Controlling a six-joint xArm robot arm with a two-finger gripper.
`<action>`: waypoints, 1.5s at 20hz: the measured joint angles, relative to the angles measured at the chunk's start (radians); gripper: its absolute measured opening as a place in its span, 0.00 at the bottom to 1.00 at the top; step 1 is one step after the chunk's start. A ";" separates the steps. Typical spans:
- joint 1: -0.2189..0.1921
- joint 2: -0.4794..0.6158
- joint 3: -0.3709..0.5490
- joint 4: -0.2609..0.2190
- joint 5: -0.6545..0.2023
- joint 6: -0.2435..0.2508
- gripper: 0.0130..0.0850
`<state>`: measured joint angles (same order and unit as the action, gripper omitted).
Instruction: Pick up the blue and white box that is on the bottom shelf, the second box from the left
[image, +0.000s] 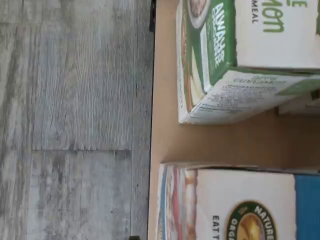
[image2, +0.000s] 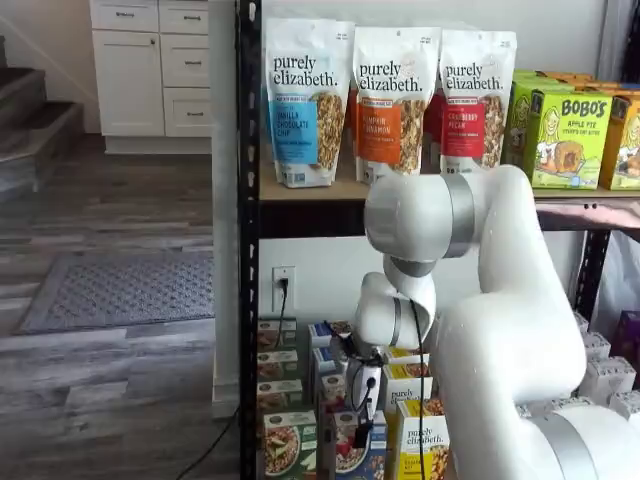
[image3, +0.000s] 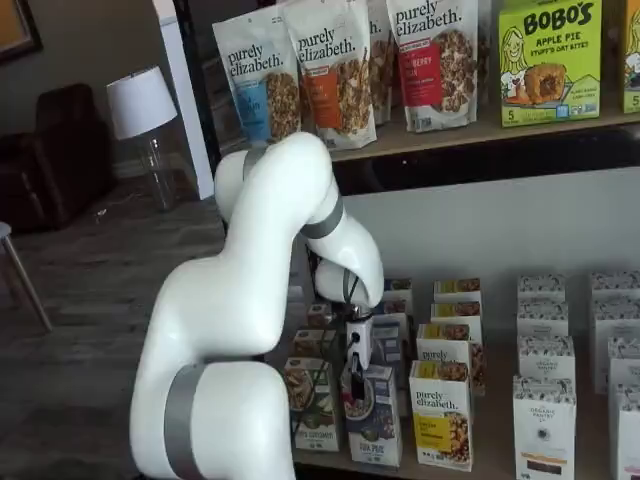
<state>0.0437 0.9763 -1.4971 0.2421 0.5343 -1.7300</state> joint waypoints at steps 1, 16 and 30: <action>0.000 0.003 -0.002 -0.006 0.000 0.006 1.00; 0.005 0.031 -0.013 -0.009 -0.019 0.010 0.89; 0.009 0.023 -0.014 -0.024 0.001 0.028 0.72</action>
<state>0.0525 0.9998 -1.5112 0.2184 0.5349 -1.7018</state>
